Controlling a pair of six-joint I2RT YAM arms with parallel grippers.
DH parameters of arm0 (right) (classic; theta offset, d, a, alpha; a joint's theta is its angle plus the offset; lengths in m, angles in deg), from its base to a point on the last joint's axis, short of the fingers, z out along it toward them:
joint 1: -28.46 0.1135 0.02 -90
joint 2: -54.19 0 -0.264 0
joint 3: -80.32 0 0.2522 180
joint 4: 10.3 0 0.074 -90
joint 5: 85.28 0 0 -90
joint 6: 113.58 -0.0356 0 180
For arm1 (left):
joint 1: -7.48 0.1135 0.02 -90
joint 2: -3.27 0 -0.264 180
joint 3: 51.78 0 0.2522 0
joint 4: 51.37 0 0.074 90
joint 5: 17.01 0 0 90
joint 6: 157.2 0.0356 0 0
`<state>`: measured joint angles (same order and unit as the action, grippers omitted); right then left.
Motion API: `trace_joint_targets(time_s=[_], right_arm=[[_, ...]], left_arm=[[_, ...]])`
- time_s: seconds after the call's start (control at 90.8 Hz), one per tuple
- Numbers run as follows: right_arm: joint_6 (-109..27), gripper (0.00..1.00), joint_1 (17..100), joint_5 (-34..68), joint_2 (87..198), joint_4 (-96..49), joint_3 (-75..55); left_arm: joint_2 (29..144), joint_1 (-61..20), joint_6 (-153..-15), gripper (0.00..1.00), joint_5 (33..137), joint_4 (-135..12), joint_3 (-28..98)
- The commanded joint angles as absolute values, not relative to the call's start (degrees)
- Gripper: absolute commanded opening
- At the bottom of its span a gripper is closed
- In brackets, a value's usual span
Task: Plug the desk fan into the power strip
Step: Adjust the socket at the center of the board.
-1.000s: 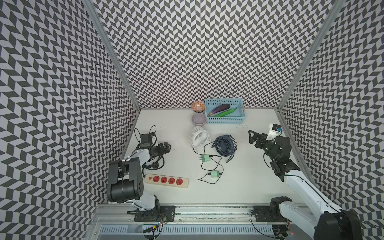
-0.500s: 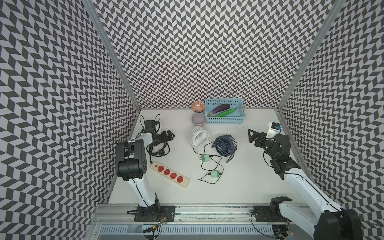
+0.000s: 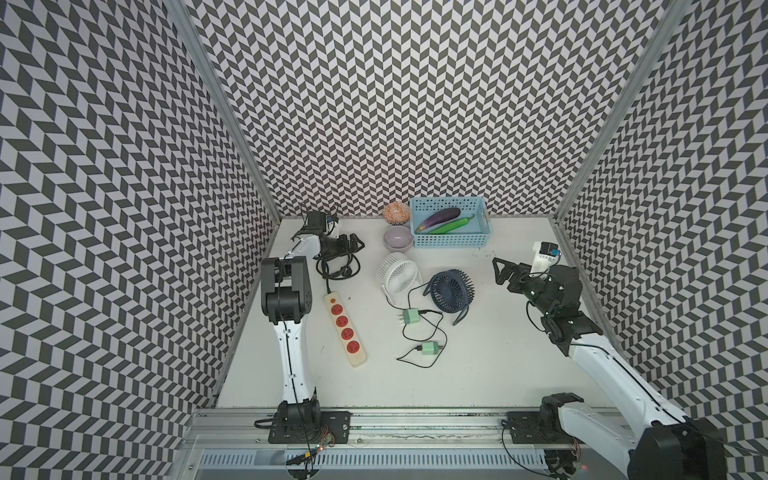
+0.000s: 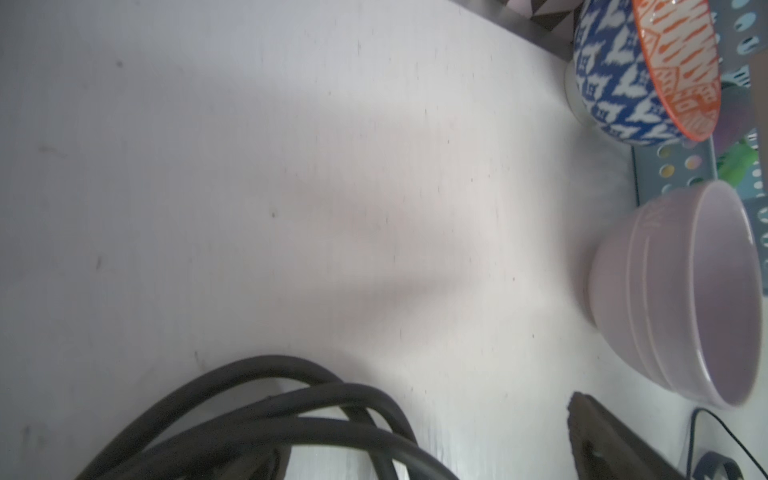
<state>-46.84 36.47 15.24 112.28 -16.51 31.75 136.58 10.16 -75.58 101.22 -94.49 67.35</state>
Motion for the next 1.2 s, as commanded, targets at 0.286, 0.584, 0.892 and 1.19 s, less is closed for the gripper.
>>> trace_joint_targets(time_s=[0.286, 0.584, 0.892, 1.19], right_arm=[[-44.5, 1.0, 37.43, 17.3, 111.03, -17.45, 28.49], [-43.79, 1.0, 37.55, 17.0, 110.46, -18.58, 27.86], [-43.96, 1.0, 37.57, 15.74, 108.24, -15.0, 31.94], [-44.17, 1.0, 37.62, 15.3, 107.63, -13.91, 33.27]], left_arm=[[124.86, 8.5, -75.98, 1.0, 93.34, -99.86, 61.23], [107.71, 8.09, -75.55, 1.0, 92.09, -96.42, 42.71], [94.24, 8.02, -73.29, 1.0, 87.19, -91.5, 22.76], [91.4, 8.09, -73.64, 1.0, 85.71, -85.12, 11.96]])
